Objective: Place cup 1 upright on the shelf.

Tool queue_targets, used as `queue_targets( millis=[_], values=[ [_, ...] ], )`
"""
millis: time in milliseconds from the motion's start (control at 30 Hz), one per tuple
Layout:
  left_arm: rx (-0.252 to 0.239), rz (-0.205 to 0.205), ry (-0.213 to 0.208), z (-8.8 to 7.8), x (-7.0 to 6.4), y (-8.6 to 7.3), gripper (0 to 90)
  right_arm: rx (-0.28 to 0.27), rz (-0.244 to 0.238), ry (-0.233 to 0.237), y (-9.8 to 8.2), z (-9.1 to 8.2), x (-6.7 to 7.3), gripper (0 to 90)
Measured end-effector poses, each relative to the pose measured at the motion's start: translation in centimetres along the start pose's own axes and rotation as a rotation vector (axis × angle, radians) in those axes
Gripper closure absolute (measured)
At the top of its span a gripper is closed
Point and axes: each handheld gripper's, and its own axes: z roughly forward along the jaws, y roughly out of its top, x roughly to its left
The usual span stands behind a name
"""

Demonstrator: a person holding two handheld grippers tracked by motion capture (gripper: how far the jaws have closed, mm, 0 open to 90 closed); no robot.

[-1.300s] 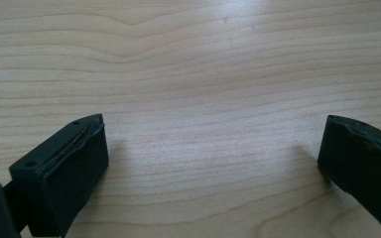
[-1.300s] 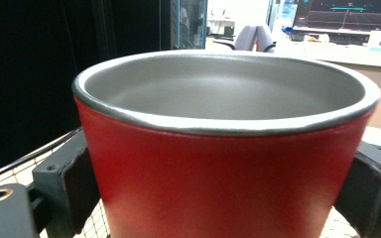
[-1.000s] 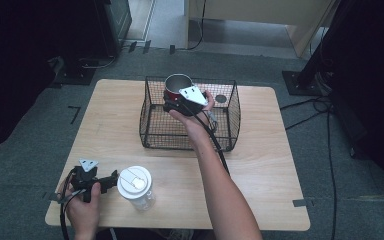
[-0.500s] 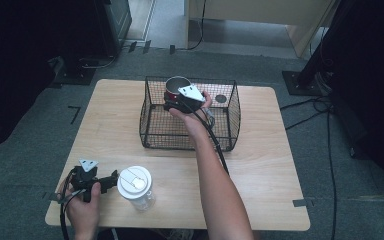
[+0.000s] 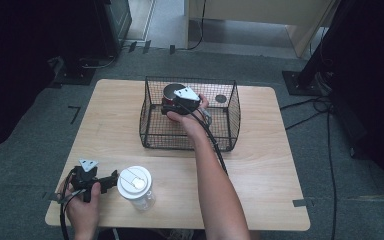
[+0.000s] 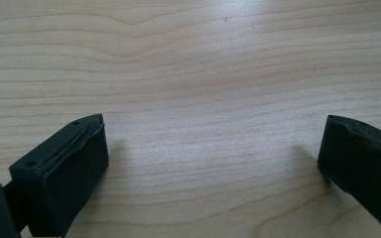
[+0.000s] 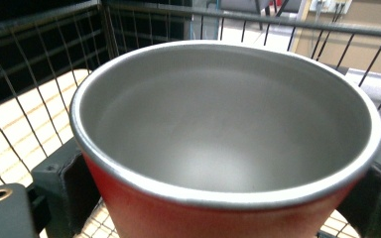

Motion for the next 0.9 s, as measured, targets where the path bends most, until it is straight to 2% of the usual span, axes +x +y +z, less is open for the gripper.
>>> queue_targets(
  millis=[200, 500, 567, 600, 633, 733, 800, 900],
  values=[
    [0.000, 0.000, 0.000, 0.0, 0.0, 0.0, 0.0, 0.027, -0.020, 0.000, -0.2, 0.0, 0.1, 7.0],
    [0.000, 0.000, 0.000, 0.0, 0.0, 0.0, 0.0, 0.037, 0.012, 0.005, -0.2, 0.1, -0.1, 5.8],
    [0.001, 0.000, 0.000, 0.0, 0.0, 0.0, 0.0, 0.025, 0.011, 0.007, -0.1, 0.0, -0.1, 4.9],
    [0.001, 0.000, 0.000, 0.0, 0.0, 0.0, 0.0, 0.008, 0.010, 0.005, 0.1, -0.1, 0.0, 0.3],
    [0.001, 0.001, 0.000, 0.0, 0.0, 0.0, 0.0, -0.003, 0.004, 0.009, 0.2, -0.3, 0.1, 0.0],
    [0.002, 0.001, 0.000, 0.0, 0.0, 0.1, 0.0, -0.032, -0.014, -0.022, 0.6, -0.6, 0.2, 0.0],
    [0.001, 0.001, 0.000, 0.0, 0.0, 0.1, 0.0, -0.038, -0.016, -0.002, 0.8, -0.8, 0.1, 0.0],
    [0.000, 0.000, 0.000, 0.0, 0.0, 0.1, 0.0, -0.065, -0.015, -0.003, 1.1, -1.2, 0.0, 0.0]
  ],
)
